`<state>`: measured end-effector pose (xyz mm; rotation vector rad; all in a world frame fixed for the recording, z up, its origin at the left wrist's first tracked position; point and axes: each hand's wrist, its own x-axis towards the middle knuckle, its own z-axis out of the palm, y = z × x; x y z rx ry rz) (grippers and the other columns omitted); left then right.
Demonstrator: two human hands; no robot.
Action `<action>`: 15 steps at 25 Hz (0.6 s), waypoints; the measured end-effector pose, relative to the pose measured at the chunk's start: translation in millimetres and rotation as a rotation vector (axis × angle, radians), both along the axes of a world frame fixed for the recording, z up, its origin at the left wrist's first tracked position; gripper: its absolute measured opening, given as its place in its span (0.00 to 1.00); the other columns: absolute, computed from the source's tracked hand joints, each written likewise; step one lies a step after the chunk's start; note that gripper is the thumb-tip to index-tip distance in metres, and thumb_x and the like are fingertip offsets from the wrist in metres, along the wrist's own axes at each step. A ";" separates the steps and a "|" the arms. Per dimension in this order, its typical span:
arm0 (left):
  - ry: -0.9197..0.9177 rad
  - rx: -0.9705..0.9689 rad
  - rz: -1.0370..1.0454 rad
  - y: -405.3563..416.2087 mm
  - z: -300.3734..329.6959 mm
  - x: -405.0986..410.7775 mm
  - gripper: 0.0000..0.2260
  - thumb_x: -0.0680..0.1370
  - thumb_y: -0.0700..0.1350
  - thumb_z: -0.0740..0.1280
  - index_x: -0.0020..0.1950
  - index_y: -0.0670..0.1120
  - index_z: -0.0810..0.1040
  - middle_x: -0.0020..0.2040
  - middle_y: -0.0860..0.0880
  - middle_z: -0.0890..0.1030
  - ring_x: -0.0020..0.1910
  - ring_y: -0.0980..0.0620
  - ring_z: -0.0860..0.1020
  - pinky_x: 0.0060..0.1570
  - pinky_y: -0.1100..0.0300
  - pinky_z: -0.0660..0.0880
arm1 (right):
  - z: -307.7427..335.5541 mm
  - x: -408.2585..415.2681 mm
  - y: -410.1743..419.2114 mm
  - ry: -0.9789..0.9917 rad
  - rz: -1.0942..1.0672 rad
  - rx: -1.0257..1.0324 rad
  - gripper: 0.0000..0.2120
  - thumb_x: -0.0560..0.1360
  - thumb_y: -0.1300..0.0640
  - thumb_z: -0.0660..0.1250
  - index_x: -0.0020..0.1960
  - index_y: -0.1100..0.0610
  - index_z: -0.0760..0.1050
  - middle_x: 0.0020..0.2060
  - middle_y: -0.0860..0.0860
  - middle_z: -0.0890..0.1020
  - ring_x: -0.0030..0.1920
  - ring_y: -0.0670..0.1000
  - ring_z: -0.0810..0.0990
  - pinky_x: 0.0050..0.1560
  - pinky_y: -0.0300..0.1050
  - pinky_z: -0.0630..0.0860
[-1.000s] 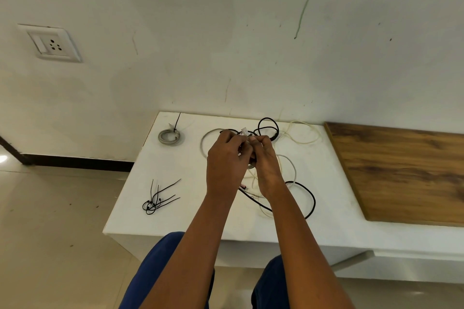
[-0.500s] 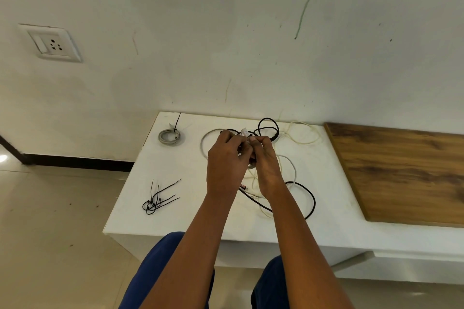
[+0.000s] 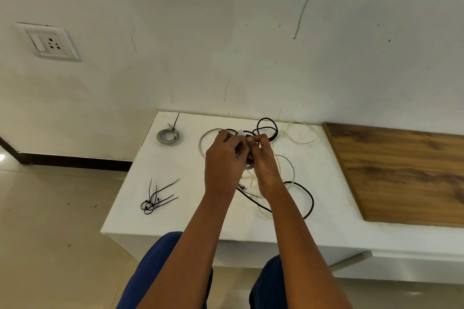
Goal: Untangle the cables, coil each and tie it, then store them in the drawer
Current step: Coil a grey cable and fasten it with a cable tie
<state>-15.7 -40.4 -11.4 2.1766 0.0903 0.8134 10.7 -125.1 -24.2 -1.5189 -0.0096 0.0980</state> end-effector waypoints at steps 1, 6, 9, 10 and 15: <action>-0.003 0.004 -0.013 0.3 -0.4 0.6 0.05 0.75 0.37 0.69 0.48 0.39 0.83 0.42 0.44 0.79 0.37 0.49 0.78 0.40 0.71 0.66 | -0.6 0.3 -0.3 -0.011 0.006 -0.001 0.07 0.81 0.54 0.56 0.45 0.53 0.68 0.37 0.49 0.80 0.34 0.41 0.79 0.35 0.35 0.74; 0.025 -0.129 -0.072 3.1 -3.9 5.1 0.09 0.76 0.35 0.67 0.54 0.41 0.81 0.49 0.47 0.82 0.47 0.52 0.79 0.47 0.73 0.69 | -3.1 2.1 0.6 -0.058 0.015 0.011 0.08 0.81 0.56 0.57 0.43 0.51 0.68 0.41 0.49 0.78 0.37 0.45 0.77 0.37 0.32 0.72; 0.097 -0.400 -0.129 6.7 -3.6 9.0 0.10 0.75 0.36 0.68 0.54 0.44 0.81 0.45 0.52 0.82 0.45 0.58 0.80 0.47 0.70 0.74 | -5.3 4.7 -1.1 -0.091 0.019 -0.013 0.08 0.80 0.57 0.58 0.43 0.49 0.70 0.40 0.42 0.80 0.39 0.41 0.79 0.39 0.30 0.73; 0.122 -0.465 -0.147 7.8 -3.0 10.1 0.10 0.75 0.36 0.69 0.54 0.44 0.81 0.43 0.55 0.81 0.42 0.62 0.79 0.45 0.73 0.74 | -6.6 5.3 -2.0 -0.096 0.023 -0.032 0.07 0.80 0.57 0.59 0.44 0.49 0.71 0.39 0.40 0.81 0.39 0.39 0.79 0.39 0.29 0.73; 0.189 -0.559 -0.180 10.9 -1.6 11.5 0.11 0.74 0.38 0.70 0.54 0.49 0.81 0.43 0.55 0.80 0.40 0.63 0.78 0.43 0.76 0.71 | -11.0 5.3 -2.0 -0.113 0.010 -0.101 0.03 0.80 0.58 0.58 0.49 0.52 0.70 0.43 0.48 0.80 0.39 0.39 0.79 0.39 0.31 0.73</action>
